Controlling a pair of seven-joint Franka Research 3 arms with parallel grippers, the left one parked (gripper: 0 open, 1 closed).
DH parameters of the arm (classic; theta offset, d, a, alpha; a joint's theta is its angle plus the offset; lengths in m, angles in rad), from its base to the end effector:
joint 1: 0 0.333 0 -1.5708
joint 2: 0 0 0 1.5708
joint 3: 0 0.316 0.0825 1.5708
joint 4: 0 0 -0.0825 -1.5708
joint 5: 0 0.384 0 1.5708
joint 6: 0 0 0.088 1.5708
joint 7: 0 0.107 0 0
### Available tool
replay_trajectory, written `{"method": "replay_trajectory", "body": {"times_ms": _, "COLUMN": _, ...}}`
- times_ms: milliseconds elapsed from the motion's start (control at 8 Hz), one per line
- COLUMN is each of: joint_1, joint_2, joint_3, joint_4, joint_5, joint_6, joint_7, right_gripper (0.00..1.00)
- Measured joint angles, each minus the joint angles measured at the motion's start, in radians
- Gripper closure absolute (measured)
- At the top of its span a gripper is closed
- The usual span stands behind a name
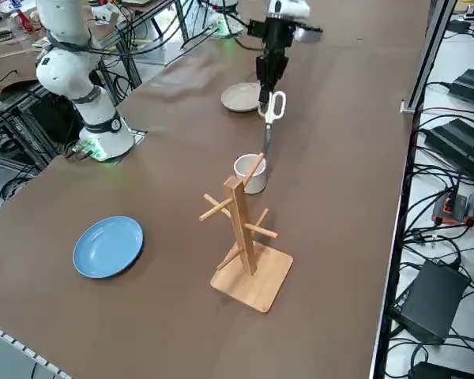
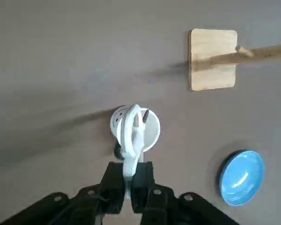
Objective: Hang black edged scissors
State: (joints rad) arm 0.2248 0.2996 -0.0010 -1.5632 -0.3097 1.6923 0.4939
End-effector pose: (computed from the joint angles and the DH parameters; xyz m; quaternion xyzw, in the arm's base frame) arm 0.6241 0.1123 0.4630 0.9797 -0.1012 -0.0257 0.1710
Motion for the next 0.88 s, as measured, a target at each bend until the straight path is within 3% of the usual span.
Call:
{"method": "replay_trajectory", "body": {"times_ms": 375, "joint_1": -0.212, "joint_2": -0.079, "joint_3": -0.005, "joint_4": 0.042, "joint_5": 0.199, "joint_6": 0.000, "joint_7": -0.179, "right_gripper": 0.89}}
{"method": "replay_trajectory", "body": {"times_ms": 875, "joint_1": -0.429, "joint_2": -0.050, "joint_3": -0.007, "joint_4": 0.084, "joint_5": 0.339, "joint_6": 0.015, "joint_7": -0.344, "right_gripper": 0.89}}
